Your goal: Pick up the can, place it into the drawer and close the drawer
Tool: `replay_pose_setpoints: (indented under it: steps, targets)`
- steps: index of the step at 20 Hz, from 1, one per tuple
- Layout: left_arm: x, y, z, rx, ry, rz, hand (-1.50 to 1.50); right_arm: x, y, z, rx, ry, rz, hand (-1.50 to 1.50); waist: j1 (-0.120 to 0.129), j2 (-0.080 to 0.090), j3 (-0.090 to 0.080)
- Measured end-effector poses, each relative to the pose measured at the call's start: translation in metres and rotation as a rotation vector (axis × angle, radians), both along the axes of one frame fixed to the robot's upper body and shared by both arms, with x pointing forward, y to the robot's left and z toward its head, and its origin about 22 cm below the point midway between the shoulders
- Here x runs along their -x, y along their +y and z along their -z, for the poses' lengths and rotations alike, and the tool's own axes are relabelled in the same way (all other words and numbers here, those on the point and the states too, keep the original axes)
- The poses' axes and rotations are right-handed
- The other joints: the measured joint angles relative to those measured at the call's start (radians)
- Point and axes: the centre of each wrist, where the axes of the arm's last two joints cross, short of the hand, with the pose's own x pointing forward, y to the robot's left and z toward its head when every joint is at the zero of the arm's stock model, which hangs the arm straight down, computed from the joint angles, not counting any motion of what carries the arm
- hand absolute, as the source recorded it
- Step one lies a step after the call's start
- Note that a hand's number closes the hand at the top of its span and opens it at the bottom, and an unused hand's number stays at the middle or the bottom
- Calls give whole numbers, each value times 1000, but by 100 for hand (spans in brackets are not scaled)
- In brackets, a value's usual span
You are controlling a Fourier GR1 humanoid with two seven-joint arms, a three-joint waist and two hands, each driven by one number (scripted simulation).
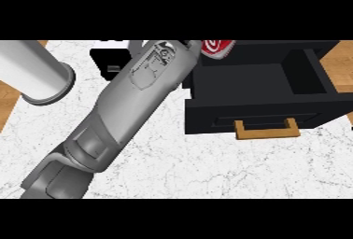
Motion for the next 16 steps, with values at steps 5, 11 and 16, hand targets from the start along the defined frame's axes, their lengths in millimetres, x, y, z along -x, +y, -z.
replay_pose_setpoints:
  steps: [5,11,16]
  targets:
    - [-3,-13,-7,-27,-6,-15,150,-7,3,-1,6,-1,-3,-150,-9,2,0]
    - [-9,-15,0,-56,17,-28,150,-7,10,-3,8,-7,-15,-150,-22,4,1]
    - [-13,-13,17,-78,15,-54,150,-11,10,-3,14,-9,-25,-150,-38,9,1]
